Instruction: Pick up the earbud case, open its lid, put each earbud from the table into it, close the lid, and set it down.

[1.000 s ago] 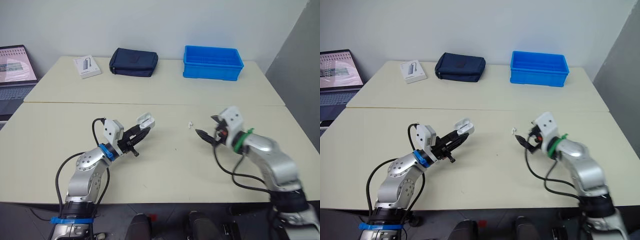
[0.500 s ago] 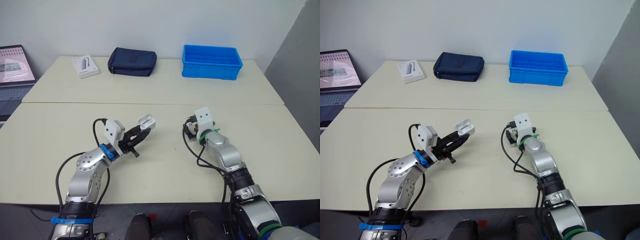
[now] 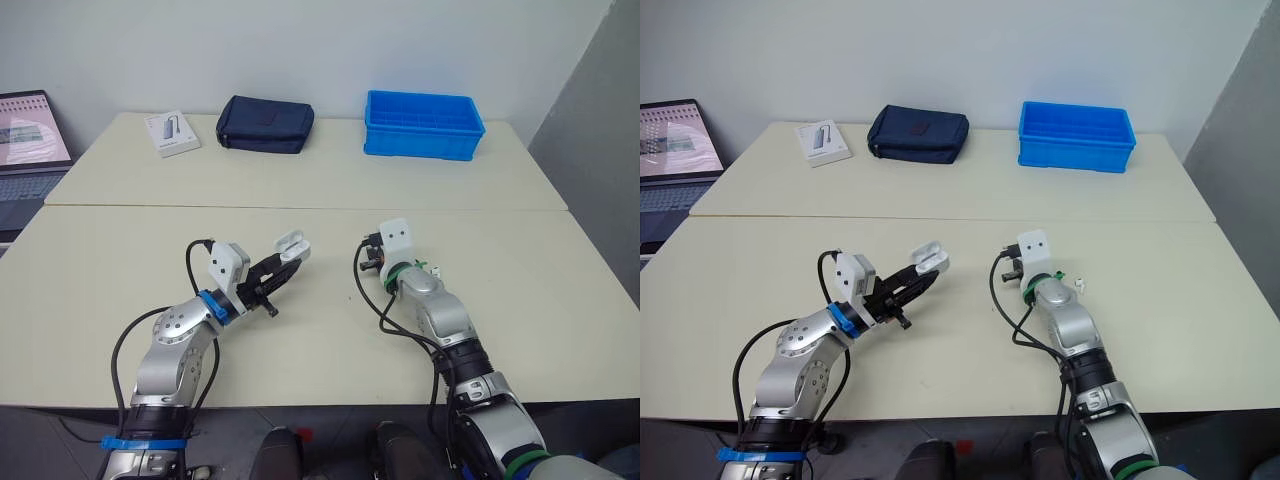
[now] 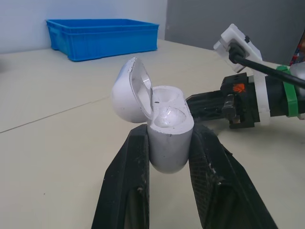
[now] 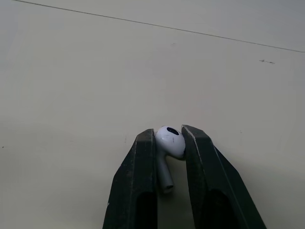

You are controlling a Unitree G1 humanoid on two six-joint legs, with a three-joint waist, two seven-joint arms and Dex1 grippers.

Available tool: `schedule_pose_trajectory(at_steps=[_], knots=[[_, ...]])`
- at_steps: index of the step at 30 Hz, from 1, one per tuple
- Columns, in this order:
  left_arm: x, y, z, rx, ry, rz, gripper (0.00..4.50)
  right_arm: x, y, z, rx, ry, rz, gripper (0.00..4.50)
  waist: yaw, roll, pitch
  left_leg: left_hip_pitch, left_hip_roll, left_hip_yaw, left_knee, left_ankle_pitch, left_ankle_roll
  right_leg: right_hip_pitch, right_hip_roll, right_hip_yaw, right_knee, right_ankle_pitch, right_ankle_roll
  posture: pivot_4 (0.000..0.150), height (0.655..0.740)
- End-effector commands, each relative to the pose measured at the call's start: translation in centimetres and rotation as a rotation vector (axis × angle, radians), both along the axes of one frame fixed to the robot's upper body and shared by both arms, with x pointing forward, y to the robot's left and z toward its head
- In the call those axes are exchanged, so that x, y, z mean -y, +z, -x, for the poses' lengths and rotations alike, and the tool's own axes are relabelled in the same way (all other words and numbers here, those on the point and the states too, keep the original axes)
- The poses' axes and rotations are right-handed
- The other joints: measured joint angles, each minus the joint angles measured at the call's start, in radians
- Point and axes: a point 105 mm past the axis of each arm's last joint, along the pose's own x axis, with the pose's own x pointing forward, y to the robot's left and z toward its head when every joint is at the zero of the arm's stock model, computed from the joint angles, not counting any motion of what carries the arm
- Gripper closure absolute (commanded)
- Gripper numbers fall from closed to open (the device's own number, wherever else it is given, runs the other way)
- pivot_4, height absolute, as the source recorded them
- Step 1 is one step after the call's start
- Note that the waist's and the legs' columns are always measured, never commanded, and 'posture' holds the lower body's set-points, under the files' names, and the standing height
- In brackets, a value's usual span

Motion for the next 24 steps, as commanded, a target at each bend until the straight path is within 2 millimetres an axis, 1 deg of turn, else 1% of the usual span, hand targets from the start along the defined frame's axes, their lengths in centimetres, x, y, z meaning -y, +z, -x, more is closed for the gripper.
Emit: schedule_pose_trajectory(at_steps=[1, 4, 6, 7, 9, 12, 14, 15, 16, 18, 21, 24], knots=[[0.1, 0.8, 0.2, 0.036, -0.006, -0.011, 3.74, 0.4, 0.4, 1.3, -0.004, 0.096, 0.021, 4.07, 0.000, 0.000, 0.000, 0.000, 0.000, 0.000, 0.000, 0.000, 0.000, 0.000, 0.000, 0.000, 0.000, 0.000, 0.000, 0.150, 0.7400], [0.1, 0.7, 0.4, 0.033, -0.012, -0.014, 3.74, 0.0, 1.8, 3.2, 0.032, 0.311, 0.044, 4.07, -0.001, 0.000, 0.000, 0.000, 0.000, 0.001, -0.001, 0.000, 0.000, 0.000, 0.000, 0.000, -0.001, 0.000, 0.000, 0.150, 0.7400], [0.2, 0.5, 0.6, 0.032, -0.022, -0.021, 3.74, -0.1, 2.7, 5.4, 0.059, 0.540, 0.097, 4.07, -0.001, 0.000, 0.001, 0.000, 0.000, 0.001, -0.001, 0.000, 0.000, -0.001, 0.000, 0.000, -0.001, -0.001, 0.000, 0.150, 0.7400], [0.2, 0.5, 0.7, 0.032, -0.026, -0.023, 3.74, 0.1, 2.9, 6.9, 0.070, 0.678, 0.150, 4.07, -0.001, 0.000, 0.001, -0.001, 0.000, 0.001, -0.001, 0.000, 0.000, -0.001, 0.000, 0.000, -0.001, -0.001, 0.000, 0.150, 0.7400], [0.3, 0.3, 0.9, 0.032, -0.033, -0.027, 3.74, 1.5, 2.9, 9.3, 0.026, 0.871, 0.239, 4.07, -0.001, 0.001, 0.001, 0.000, 0.000, 0.000, -0.001, 0.000, 0.000, -0.001, 0.000, 0.000, -0.001, -0.001, 0.000, 0.150, 0.7400], [0.2, 0.1, 1.4, 0.028, -0.037, -0.030, 3.74, 4.0, 3.2, 11.8, -0.043, 1.064, 0.337, 4.07, -0.002, 0.000, 0.001, 0.000, 0.000, 0.000, -0.001, 0.000, 0.000, 0.000, 0.000, -0.001, -0.001, -0.001, -0.001, 0.150, 0.7400], [0.3, -0.2, 1.8, 0.019, -0.044, -0.033, 3.74, 6.5, 2.8, 13.6, -0.096, 1.219, 0.472, 4.07, -0.002, 0.000, 0.001, 0.000, 0.000, 0.000, -0.001, 0.000, 0.000, -0.001, 0.000, -0.001, -0.001, -0.001, -0.001, 0.150, 0.7400], [0.4, -0.4, 2.0, 0.013, -0.050, -0.034, 3.74, 8.0, 2.3, 14.3, -0.149, 1.287, 0.544, 4.07, -0.001, 0.000, 0.002, 0.000, 0.000, 0.000, -0.001, 0.000, 0.000, 0.000, 0.000, -0.001, -0.002, -0.002, -0.002, 0.150, 0.7400], [0.5, -0.5, 2.2, 0.010, -0.054, -0.035, 3.74, 9.0, 2.0, 14.9, -0.186, 1.330, 0.588, 4.07, -0.001, 0.000, 0.002, 0.000, 0.000, 0.000, -0.001, 0.000, 0.000, 0.000, 0.000, -0.001, -0.002, -0.002, -0.002, 0.150, 0.7400], [0.6, -0.5, 2.4, 0.007, -0.058, -0.035, 3.74, 10.5, 1.5, 15.4, -0.238, 1.384, 0.639, 4.07, -0.003, -0.001, 0.002, 0.001, 0.000, 0.000, -0.001, 0.000, 0.000, 0.000, 0.000, -0.001, -0.003, -0.002, -0.002, 0.150, 0.7400], [0.7, -0.6, 2.7, 0.001, -0.065, -0.038, 3.74, 13.1, 0.0, 15.2, -0.314, 1.431, 0.759, 4.07, -0.004, -0.001, 0.002, 0.001, 0.000, 0.000, -0.001, 0.000, 0.000, 0.000, 0.000, -0.001, -0.002, -0.002, -0.002, 0.150, 0.7400], [0.8, -0.6, 3.0, -0.002, -0.069, -0.041, 3.74, 13.6, -0.6, 14.3, -0.335, 1.414, 0.769, 4.07, -0.006, -0.001, 0.002, 0.001, -0.001, 0.002, 0.000, 0.000, 0.000, 0.000, 0.000, 0.000, -0.002, -0.002, -0.002, 0.150, 0.7400]])
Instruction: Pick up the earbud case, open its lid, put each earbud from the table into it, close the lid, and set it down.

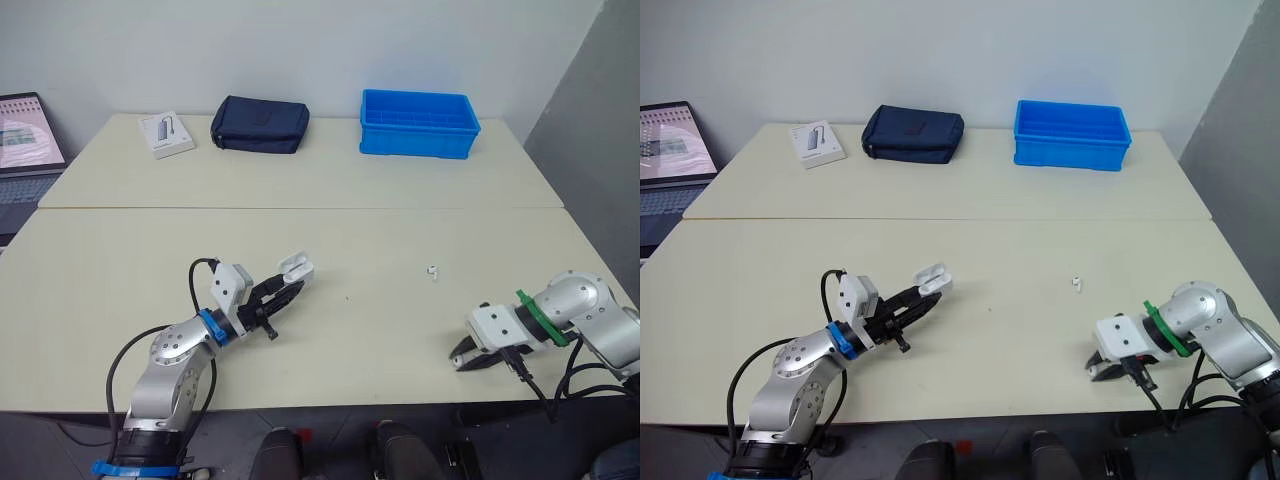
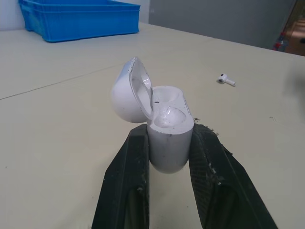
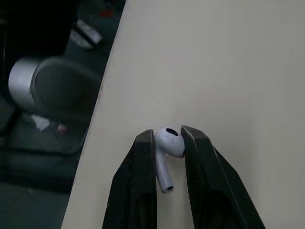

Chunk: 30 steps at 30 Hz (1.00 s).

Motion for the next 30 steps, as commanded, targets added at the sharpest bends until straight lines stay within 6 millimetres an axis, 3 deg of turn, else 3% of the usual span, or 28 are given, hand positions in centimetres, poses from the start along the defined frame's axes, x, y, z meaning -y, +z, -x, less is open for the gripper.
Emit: schedule_pose_trajectory(at_steps=[1, 8, 15, 19, 23, 26, 30], knots=[[0.3, 1.1, 0.5, 0.039, -0.023, -0.007, 3.74, 0.8, -0.1, -0.8, 0.008, 0.020, 0.049, 4.07, -0.002, -0.001, 0.000, 0.001, 0.000, 0.000, 0.000, 0.000, 0.000, 0.000, 0.000, 0.000, 0.000, 0.000, 0.000, 0.150, 0.7400], [0.2, 1.1, 0.7, 0.030, -0.011, -0.012, 3.74, 1.0, -0.7, -1.4, -0.006, -0.004, 0.043, 4.07, 0.000, -0.002, 0.000, 0.006, 0.000, 0.000, 0.001, 0.000, 0.000, 0.007, -0.001, 0.000, -0.001, -0.003, -0.005, 0.150, 0.7400], [0.4, 1.2, 0.6, 0.027, -0.011, -0.007, 3.74, 0.8, -0.3, -1.6, 0.043, 0.032, 0.023, 1.66, 0.001, -0.002, 0.000, 0.013, -0.001, 0.001, 0.000, 0.000, 0.000, 0.014, -0.003, 0.000, -0.002, -0.003, -0.006, 0.150, 0.7400], [0.5, 1.2, 0.5, 0.024, -0.013, -0.007, 3.74, 0.5, 1.1, -1.8, 0.092, 0.068, -0.010, 1.65, 0.001, -0.002, 0.000, 0.013, -0.001, 0.001, -0.001, 0.000, 0.000, 0.014, -0.004, 0.000, -0.002, -0.004, -0.006, 0.150, 0.7400], [0.7, 1.3, 0.3, 0.022, -0.016, -0.007, 3.74, 0.0, 4.4, -1.4, 0.138, 0.047, -0.041, 1.65, 0.002, 0.002, 0.003, 0.013, -0.001, 0.002, -0.001, 0.000, 0.000, 0.013, -0.003, 0.000, -0.002, -0.004, -0.006, 0.150, 0.7400], [0.9, 1.4, 0.2, 0.020, -0.017, -0.006, 3.74, 0.0, 6.0, -0.1, 0.130, -0.037, -0.003, 1.65, 0.005, 0.003, 0.004, 0.012, -0.001, 0.001, -0.002, 0.000, 0.000, 0.012, -0.004, -0.001, -0.002, -0.004, -0.005, 0.150, 0.7400], [1.1, 1.4, 0.3, 0.010, -0.021, -0.006, 3.74, 0.0, 6.5, 1.3, 0.138, -0.229, 0.114, 1.65, 0.009, 0.002, 0.004, 0.012, -0.001, 0.001, -0.004, -0.001, -0.002, 0.012, -0.004, -0.002, -0.002, -0.006, -0.004, 0.150, 0.7400]])
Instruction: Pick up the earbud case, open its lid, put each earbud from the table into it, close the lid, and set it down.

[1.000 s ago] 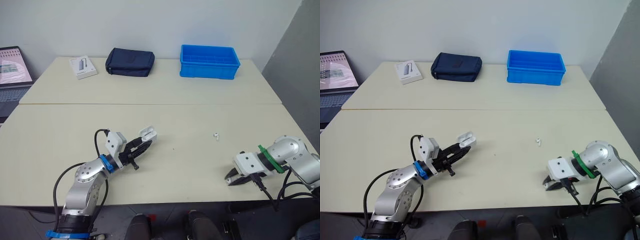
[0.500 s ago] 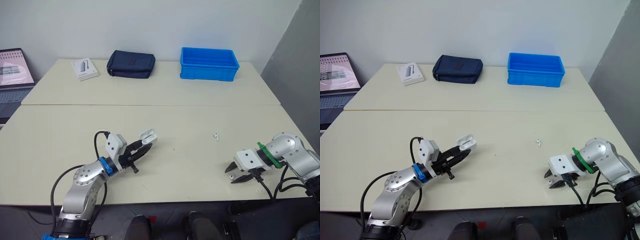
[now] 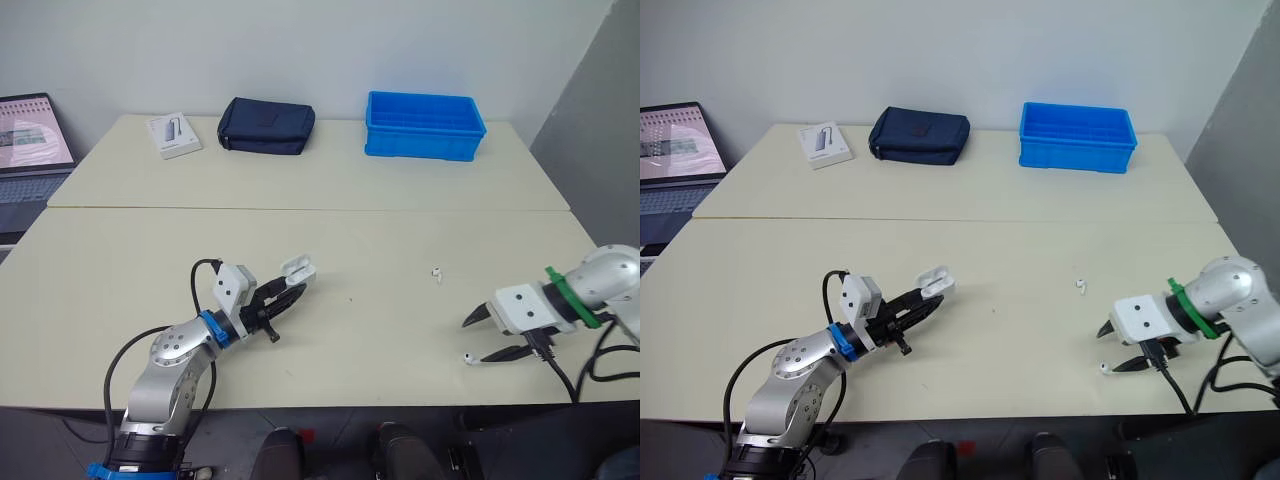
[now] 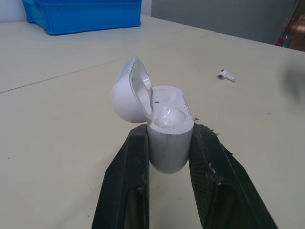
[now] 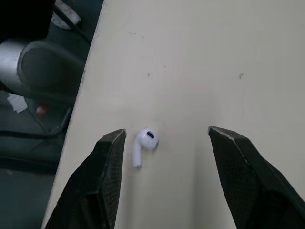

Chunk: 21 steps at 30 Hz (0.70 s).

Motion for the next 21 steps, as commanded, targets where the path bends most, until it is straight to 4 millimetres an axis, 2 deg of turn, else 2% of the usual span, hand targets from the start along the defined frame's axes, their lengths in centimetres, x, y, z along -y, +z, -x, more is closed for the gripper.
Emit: schedule_pose_trajectory(at_steps=[1, 6, 12, 21], knots=[[0.8, 1.4, 0.2, 0.048, -0.025, 0.008, 3.74, -0.6, 0.5, 1.1, 0.010, -0.143, 0.053, 1.65, 0.000, 0.000, 0.000, 0.000, 0.000, 0.000, 0.000, 0.000, -0.001, 0.000, 0.000, 0.000, 0.000, -0.001, 0.000, 0.150, 0.7400], [1.3, 1.5, 0.2, 0.040, -0.033, 0.008, 3.74, -1.6, -1.3, 1.0, 0.052, -0.257, 0.068, 1.65, -0.003, -0.001, 0.000, 0.000, 0.000, 0.001, 0.000, -0.001, -0.002, -0.001, -0.001, 0.000, -0.001, -0.002, -0.003, 0.150, 0.7400], [1.6, 1.7, 0.1, 0.039, -0.043, 0.006, 3.74, -1.1, -3.5, 0.2, 0.068, -0.287, 0.108, 1.65, -0.003, -0.001, 0.000, -0.002, -0.002, 0.002, 0.001, -0.002, -0.002, -0.001, -0.003, 0.000, -0.002, -0.003, -0.002, 0.150, 0.7400], [1.7, 1.9, 0.1, 0.037, -0.054, -0.001, 3.74, -1.0, -4.9, -0.1, 0.052, -0.281, 0.125, 1.65, -0.004, -0.001, 0.000, -0.005, -0.001, 0.000, 0.001, -0.002, -0.002, -0.004, -0.001, -0.001, -0.003, 0.000, 0.003, 0.150, 0.7400]])
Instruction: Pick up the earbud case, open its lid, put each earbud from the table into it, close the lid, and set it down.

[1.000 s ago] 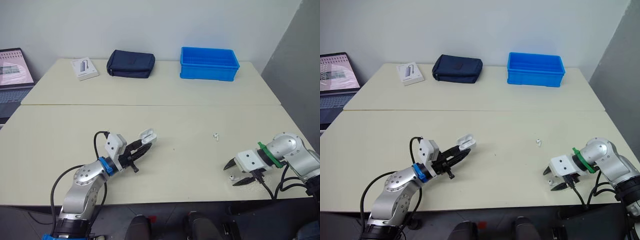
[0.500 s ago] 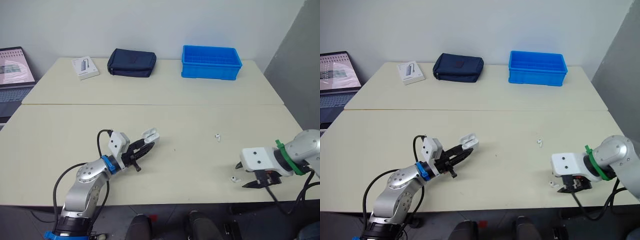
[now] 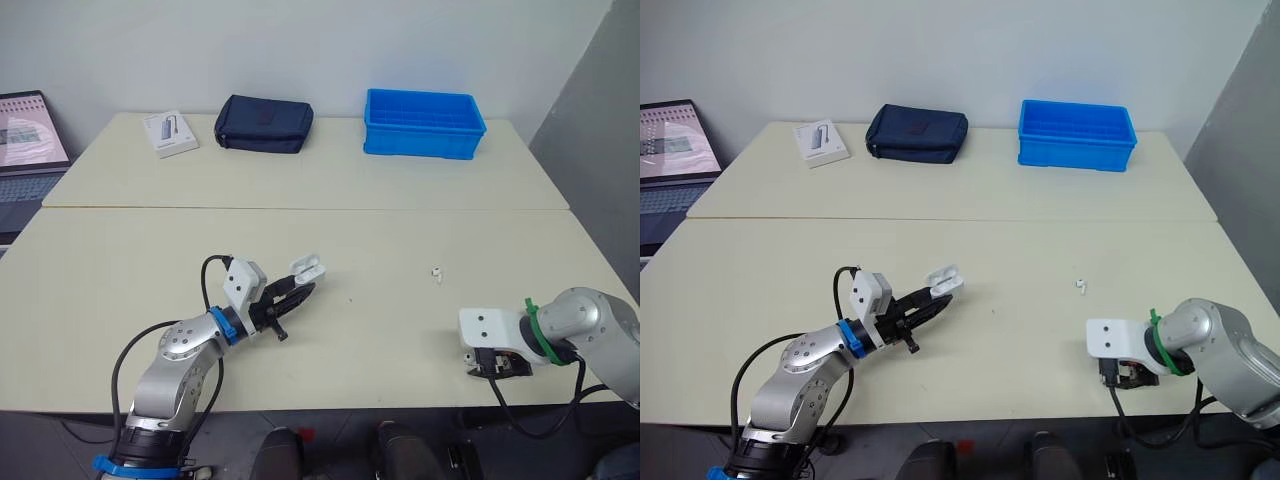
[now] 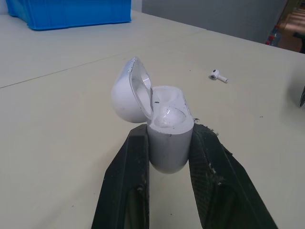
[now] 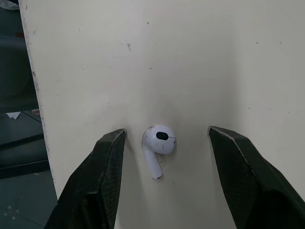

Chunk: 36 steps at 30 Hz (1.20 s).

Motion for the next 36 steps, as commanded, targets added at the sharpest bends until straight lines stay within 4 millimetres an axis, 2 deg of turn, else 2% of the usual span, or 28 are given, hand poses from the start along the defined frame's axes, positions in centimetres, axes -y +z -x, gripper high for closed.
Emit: schedule_pose_trajectory(at_steps=[1, 4, 9, 10, 13, 17, 22, 25, 28, 33, 36], knots=[[0.5, 1.5, 0.2, 0.057, -0.024, 0.005, 3.74, 0.0, -0.4, -0.2, 0.003, -0.002, 0.014, 1.65, 0.000, 0.000, 0.000, 0.000, 0.000, 0.000, 0.000, 0.000, 0.000, 0.000, 0.000, 0.000, 0.000, 0.000, -0.001, 0.150, 0.7400], [0.4, 1.4, 0.3, 0.056, -0.023, 0.004, 3.74, 0.0, -0.5, 0.1, -0.014, 0.005, 0.021, 2.24, -0.001, -0.001, -0.001, 0.000, 0.000, 0.000, 0.002, 0.000, 0.000, 0.001, 0.000, 0.000, 0.000, -0.001, -0.002, 0.150, 0.7400], [0.2, 1.1, 0.3, 0.052, -0.020, 0.004, 3.74, 0.2, -0.5, 0.3, -0.026, 0.012, 0.035, 4.03, -0.003, -0.002, -0.001, 0.000, 0.000, 0.000, 0.003, 0.000, 0.000, 0.001, -0.001, 0.001, 0.000, 0.000, -0.001, 0.150, 0.7400], [0.1, 1.0, 0.3, 0.052, -0.020, 0.004, 3.74, 0.2, -0.4, 0.2, -0.025, 0.015, 0.033, 4.13, -0.003, -0.002, -0.001, 0.000, 0.000, 0.000, 0.003, 0.000, 0.000, 0.001, -0.001, 0.001, 0.000, 0.000, -0.001, 0.150, 0.7400], [0.1, 0.9, 0.4, 0.051, -0.020, 0.005, 3.74, -0.3, 0.0, 0.0, -0.009, 0.021, 0.012, 4.13, -0.003, -0.002, -0.001, 0.000, 0.000, 0.000, 0.002, 0.000, 0.000, 0.001, -0.001, 0.001, 0.000, -0.001, -0.001, 0.150, 0.7400], [0.2, 0.9, 0.4, 0.055, -0.022, 0.010, 3.74, -1.2, 1.8, -1.1, 0.051, 0.037, -0.044, 4.13, -0.003, -0.002, -0.001, 0.000, 0.000, 0.000, 0.002, 0.000, 0.000, 0.001, -0.001, 0.001, 0.000, -0.001, -0.001, 0.150, 0.7400], [0.4, 1.2, 0.3, 0.068, -0.031, 0.024, 3.74, -4.4, 6.0, -2.3, 0.101, 0.051, -0.271, 4.13, -0.002, -0.002, -0.001, 0.000, 0.000, 0.000, 0.002, 0.000, 0.000, 0.000, 0.000, 0.001, 0.001, 0.000, 0.000, 0.150, 0.7400], [0.8, 1.7, 0.0, 0.093, -0.036, 0.040, 3.74, -8.1, 9.8, -3.1, 0.132, -0.003, -0.603, 4.13, -0.003, -0.002, 0.000, -0.001, 0.000, -0.001, 0.002, 0.000, 0.000, 0.000, 0.001, 0.000, 0.001, 0.002, 0.002, 0.150, 0.7400], [1.1, 2.3, -0.4, 0.121, -0.034, 0.061, 3.74, -10.7, 11.8, -3.5, 0.168, -0.036, -0.848, 4.13, -0.001, -0.003, 0.000, -0.002, 0.001, -0.004, 0.001, 0.000, 0.000, 0.000, 0.003, -0.002, 0.002, 0.002, 0.004, 0.150, 0.7400], [1.8, 3.2, -0.7, 0.177, -0.037, 0.089, 3.74, -14.9, 13.3, -3.4, 0.161, -0.089, -1.258, 4.13, 0.001, -0.002, -0.001, -0.005, 0.001, -0.005, 0.002, 0.000, 0.000, -0.002, 0.003, -0.003, 0.001, 0.003, 0.004, 0.150, 0.7400], [2.2, 3.6, -0.8, 0.195, -0.042, 0.101, 3.74, -16.6, 13.3, -4.0, 0.141, -0.165, -1.376, 4.13, 0.000, -0.002, 0.000, -0.008, 0.001, -0.005, 0.002, 0.000, 0.000, -0.004, 0.003, -0.002, 0.003, 0.003, 0.004, 0.150, 0.7400]])
